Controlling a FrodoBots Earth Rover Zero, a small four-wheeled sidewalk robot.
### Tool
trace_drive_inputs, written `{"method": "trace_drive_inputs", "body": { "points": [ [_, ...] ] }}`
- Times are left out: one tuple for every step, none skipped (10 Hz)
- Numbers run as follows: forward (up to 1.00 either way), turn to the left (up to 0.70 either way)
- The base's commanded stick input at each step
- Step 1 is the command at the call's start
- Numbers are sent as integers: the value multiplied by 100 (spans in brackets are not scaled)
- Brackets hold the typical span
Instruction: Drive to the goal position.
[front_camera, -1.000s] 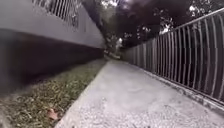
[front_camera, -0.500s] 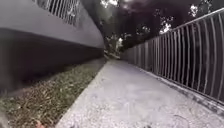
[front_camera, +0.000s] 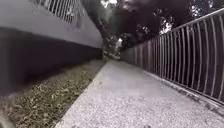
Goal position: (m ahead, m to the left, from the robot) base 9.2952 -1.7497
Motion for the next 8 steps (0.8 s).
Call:
{"method": "trace_drive_inputs", "body": {
  "points": [
    [50,-15],
    [50,-50],
    [50,-50],
    [50,-42],
    [50,-6],
    [50,0],
    [50,0],
    [50,0]
  ]
}}
